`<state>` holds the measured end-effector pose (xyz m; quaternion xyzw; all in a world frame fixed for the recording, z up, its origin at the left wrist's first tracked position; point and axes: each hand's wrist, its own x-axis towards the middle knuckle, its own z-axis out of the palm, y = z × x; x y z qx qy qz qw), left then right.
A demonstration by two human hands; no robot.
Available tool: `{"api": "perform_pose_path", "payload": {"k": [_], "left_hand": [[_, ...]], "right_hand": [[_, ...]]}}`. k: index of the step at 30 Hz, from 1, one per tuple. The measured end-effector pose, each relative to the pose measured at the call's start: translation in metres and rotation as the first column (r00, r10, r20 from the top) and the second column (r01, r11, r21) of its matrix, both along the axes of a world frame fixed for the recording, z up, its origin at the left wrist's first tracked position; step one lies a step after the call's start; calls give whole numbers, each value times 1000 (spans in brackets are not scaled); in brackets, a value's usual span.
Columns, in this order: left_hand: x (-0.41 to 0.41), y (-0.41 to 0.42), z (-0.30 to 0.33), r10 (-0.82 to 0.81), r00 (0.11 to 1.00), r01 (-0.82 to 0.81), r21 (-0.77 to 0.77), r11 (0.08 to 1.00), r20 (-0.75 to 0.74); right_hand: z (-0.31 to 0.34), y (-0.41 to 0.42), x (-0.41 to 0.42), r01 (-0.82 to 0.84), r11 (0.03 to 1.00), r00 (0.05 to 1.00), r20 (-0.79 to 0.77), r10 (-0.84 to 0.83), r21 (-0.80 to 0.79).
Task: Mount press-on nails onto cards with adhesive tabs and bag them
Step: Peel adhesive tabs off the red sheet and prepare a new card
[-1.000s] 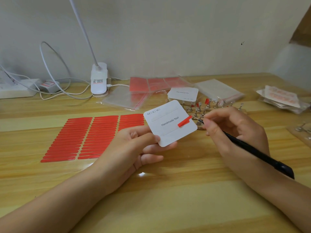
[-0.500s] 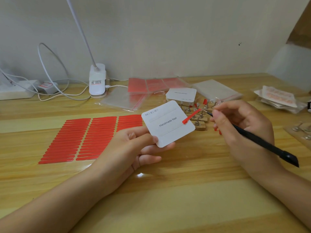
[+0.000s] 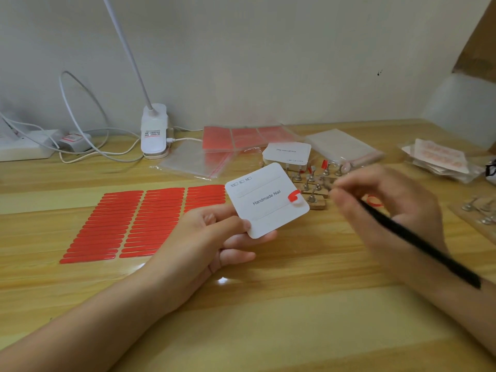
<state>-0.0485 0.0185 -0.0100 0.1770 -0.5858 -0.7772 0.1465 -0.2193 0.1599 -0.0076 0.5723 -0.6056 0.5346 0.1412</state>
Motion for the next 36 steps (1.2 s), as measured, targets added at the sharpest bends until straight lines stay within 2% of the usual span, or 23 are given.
{"api": "perform_pose_path", "payload": {"k": [2, 4, 14, 22, 30, 36], "left_hand": [[0, 0, 0, 1, 1000, -1, 0, 1000, -1], [0, 0, 0, 3, 1000, -3, 1, 1000, 0], [-1, 1, 1, -9, 1000, 9, -14, 1000, 13], [-1, 2, 2, -29, 999, 30, -36, 999, 27], [-1, 2, 2, -26, 999, 27, -36, 999, 23], [0, 2, 2, -36, 999, 37, -41, 998, 18]], "right_hand": [[-4, 0, 0, -33, 998, 966, -256, 47, 58], [-6, -1, -1, -27, 997, 930, -365, 51, 70], [-10, -7, -5, 57, 997, 853, -521, -17, 60], [-10, -8, -3, 83, 996, 882, -467, -69, 10], [-6, -4, -3, 174, 983, 956, -249, -157, 48], [2, -1, -8, 169, 985, 986, -7, -168, 37]]}}
